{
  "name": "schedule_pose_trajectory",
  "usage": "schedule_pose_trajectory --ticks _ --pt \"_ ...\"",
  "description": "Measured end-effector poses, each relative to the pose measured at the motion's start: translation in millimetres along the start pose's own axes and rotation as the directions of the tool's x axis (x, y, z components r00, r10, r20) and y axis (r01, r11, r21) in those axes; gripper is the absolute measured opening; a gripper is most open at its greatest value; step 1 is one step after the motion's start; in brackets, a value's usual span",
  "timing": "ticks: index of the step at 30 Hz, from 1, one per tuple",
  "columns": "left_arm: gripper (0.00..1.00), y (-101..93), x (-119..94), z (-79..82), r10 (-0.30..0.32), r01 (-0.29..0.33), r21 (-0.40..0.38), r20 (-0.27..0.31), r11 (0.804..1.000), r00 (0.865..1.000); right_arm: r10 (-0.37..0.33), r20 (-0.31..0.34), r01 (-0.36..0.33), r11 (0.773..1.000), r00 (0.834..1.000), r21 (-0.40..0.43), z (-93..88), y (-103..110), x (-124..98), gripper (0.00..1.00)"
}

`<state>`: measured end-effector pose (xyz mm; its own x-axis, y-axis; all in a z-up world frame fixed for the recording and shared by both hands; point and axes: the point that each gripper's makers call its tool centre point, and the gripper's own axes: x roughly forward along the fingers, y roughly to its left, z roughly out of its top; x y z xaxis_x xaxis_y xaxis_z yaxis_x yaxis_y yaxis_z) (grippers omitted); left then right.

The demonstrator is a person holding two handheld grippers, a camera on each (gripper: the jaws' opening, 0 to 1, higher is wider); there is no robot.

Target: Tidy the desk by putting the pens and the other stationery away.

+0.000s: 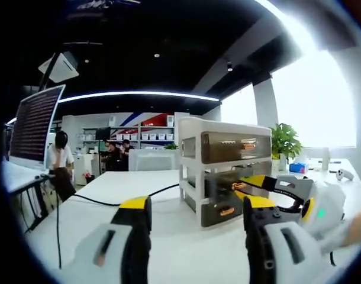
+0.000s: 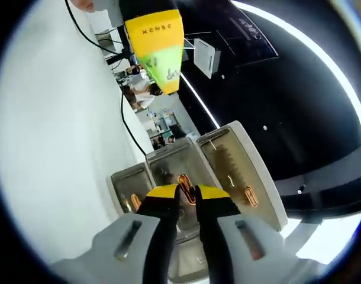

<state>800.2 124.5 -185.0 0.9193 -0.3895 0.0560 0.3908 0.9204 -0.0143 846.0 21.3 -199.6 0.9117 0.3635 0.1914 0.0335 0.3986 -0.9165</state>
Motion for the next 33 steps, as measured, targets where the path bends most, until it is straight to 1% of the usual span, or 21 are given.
schedule_pose_trajectory --ticks 7,11,17,21,25,29,33 --pt "0.63 -0.3 -0.6 0.3 0.0 0.0 0.002 0.001 1.0 1.0 -0.007 0.0 0.007 1.0 1.0 0.008 -4.5 0.4 10.4 0.14" --pt "0.63 3.2 0.1 -4.6 0.014 -0.014 0.006 -0.016 1.0 1.0 -0.008 0.008 0.007 1.0 1.0 0.025 -5.1 0.3 10.8 0.15" --pt "0.63 1.0 -0.4 -2.4 0.01 -0.01 0.013 -0.009 1.0 1.0 -0.014 -0.001 0.014 1.0 1.0 0.013 -8.5 1.0 17.4 0.15" --pt "0.62 1.1 -0.6 -2.9 0.008 -0.008 0.005 -0.012 1.0 1.0 -0.015 0.002 0.015 1.0 1.0 0.008 -8.6 1.0 19.1 0.15" --pt "0.62 -1.1 -1.2 -0.3 -0.004 0.004 -0.005 -0.002 1.0 1.0 -0.017 0.004 0.017 1.0 1.0 0.012 -8.8 1.1 20.4 0.15" --pt "0.62 -0.2 -1.0 -1.6 -0.003 0.003 -0.012 -0.009 1.0 1.0 -0.02 0.007 0.019 1.0 1.0 0.021 -10.3 0.9 22.9 0.15" --pt "0.62 -1.6 -1.6 -0.3 -0.012 0.012 -0.023 -0.003 1.0 1.0 -0.024 0.002 0.024 1.0 1.0 0.003 -10.4 1.4 22.9 0.15"
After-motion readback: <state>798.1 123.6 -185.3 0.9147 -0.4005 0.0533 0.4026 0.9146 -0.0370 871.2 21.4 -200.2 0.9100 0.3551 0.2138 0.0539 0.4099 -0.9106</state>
